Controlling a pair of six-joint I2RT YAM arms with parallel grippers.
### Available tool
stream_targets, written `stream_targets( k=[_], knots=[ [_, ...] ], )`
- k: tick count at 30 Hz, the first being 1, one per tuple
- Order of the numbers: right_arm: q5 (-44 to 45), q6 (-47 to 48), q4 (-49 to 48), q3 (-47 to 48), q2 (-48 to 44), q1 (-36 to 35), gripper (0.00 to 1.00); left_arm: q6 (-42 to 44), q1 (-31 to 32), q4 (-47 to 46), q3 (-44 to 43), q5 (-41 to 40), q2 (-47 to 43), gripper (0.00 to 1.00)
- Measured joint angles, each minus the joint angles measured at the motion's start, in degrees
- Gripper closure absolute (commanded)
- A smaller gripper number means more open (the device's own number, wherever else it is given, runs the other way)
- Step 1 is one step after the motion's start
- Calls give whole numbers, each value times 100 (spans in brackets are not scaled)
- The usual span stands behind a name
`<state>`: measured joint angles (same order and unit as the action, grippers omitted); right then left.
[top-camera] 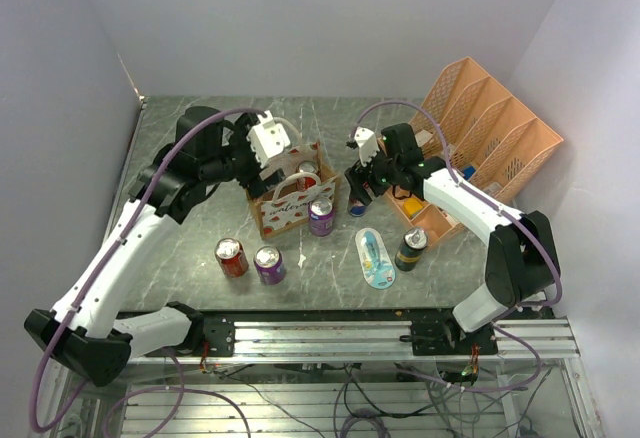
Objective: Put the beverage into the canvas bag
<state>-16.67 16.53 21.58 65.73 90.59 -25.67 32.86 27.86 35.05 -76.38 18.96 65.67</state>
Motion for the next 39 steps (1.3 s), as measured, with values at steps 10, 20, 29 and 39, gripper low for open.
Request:
stream_targets(
  k=[10, 20, 29, 39],
  knots=[
    [7, 37, -31, 4, 0, 2, 66, 227, -7, 439, 269, 841, 52, 2],
    [192, 162, 466, 433, -116, 0, 98, 227, -7, 487, 535, 997, 527, 12],
    [306, 214, 754, 1576, -651, 0, 100, 229, -7, 481, 597, 1143, 675, 38],
    [-433, 39, 881, 2553, -708, -7, 100, 459, -2, 651, 592, 1641, 732, 93]
  ],
)
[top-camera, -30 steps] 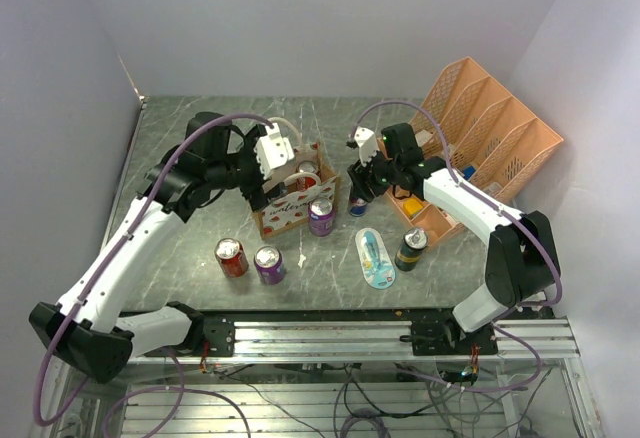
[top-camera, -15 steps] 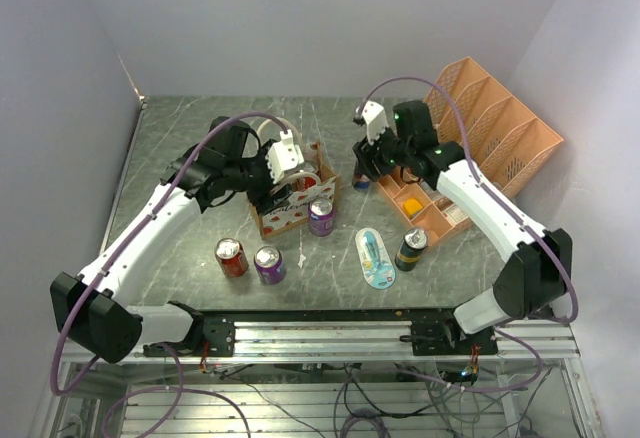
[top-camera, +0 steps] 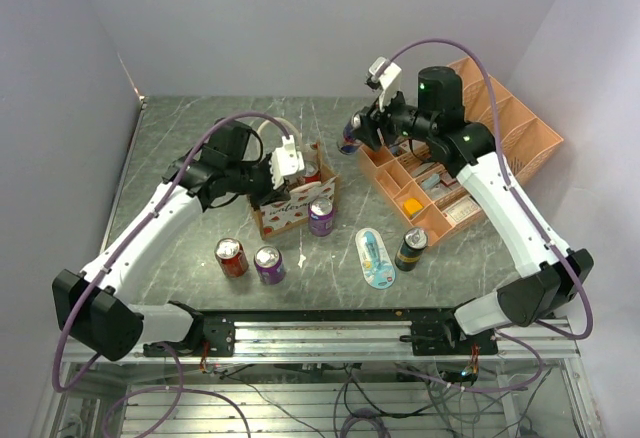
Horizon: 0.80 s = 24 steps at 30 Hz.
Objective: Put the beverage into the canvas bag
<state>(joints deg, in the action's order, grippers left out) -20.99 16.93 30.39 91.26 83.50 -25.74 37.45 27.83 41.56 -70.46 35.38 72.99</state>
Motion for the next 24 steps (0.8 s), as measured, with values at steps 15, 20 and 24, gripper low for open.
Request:
stream_targets(
  k=[15, 20, 24],
  knots=[
    [-970, -243, 44, 472, 975, -890, 100, 968, 223, 527, 483, 695, 177, 93],
    [-1005, -286, 79, 472, 1220, -1158, 100, 1091, 240, 533, 616, 754, 201, 93],
    [-1084, -348, 68, 468, 1379, -1263, 100, 1158, 243, 529, 667, 761, 201, 93]
  ],
)
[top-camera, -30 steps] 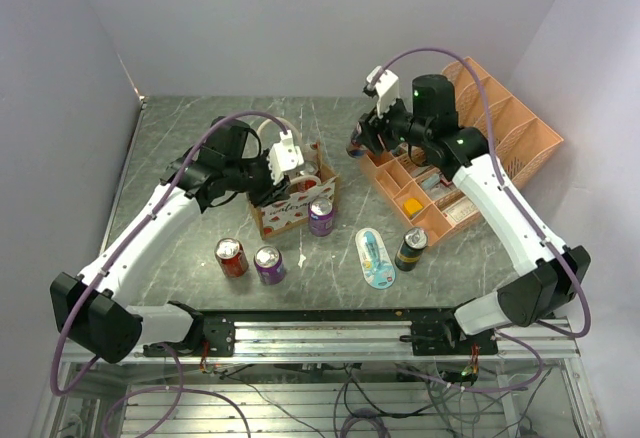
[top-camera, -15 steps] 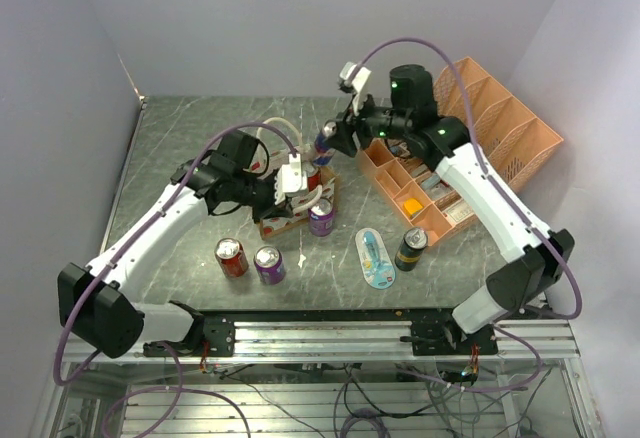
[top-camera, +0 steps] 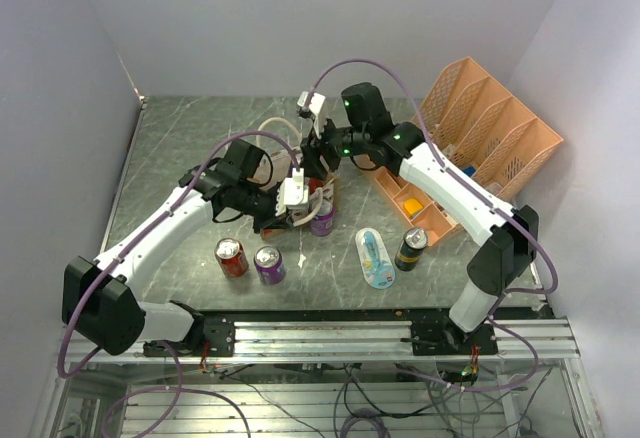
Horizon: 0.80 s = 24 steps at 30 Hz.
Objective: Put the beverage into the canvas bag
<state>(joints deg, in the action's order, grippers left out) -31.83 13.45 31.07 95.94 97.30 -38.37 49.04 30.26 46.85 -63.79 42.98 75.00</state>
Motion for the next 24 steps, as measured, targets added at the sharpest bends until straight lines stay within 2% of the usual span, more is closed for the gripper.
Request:
stream_targets(
  k=[15, 24],
  knots=[
    [286, -142, -103, -50, 511, -96, 100, 55, 0, -11, 24, 35, -37, 93],
    [946, 273, 214, -138, 756, -111, 100, 46, 0, -105, 175, 33, -133, 93]
  ],
)
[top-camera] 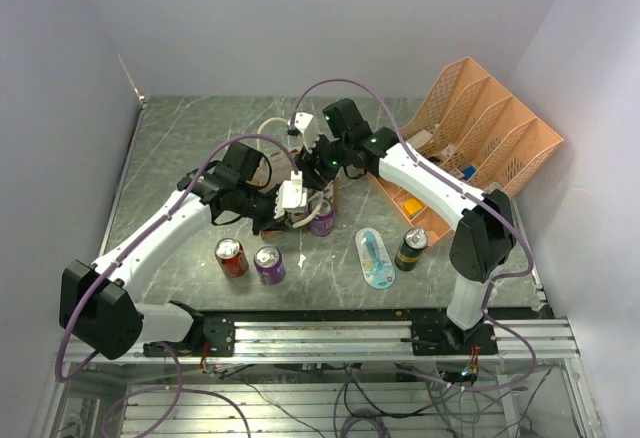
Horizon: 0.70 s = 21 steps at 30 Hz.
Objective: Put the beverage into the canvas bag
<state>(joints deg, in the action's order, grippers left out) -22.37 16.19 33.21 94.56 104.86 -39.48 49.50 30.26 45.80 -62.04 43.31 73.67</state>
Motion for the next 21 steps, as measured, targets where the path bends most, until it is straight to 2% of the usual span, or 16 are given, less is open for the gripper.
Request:
stream_targets(
  k=[16, 21],
  knots=[
    [1268, 186, 142, -181, 162, -33, 100, 7, 2, -11, 0, 2, 17, 93],
    [1390, 151, 120, -190, 293, -48, 100, 7, 2, -9, 0, 2, 37, 93]
  ],
)
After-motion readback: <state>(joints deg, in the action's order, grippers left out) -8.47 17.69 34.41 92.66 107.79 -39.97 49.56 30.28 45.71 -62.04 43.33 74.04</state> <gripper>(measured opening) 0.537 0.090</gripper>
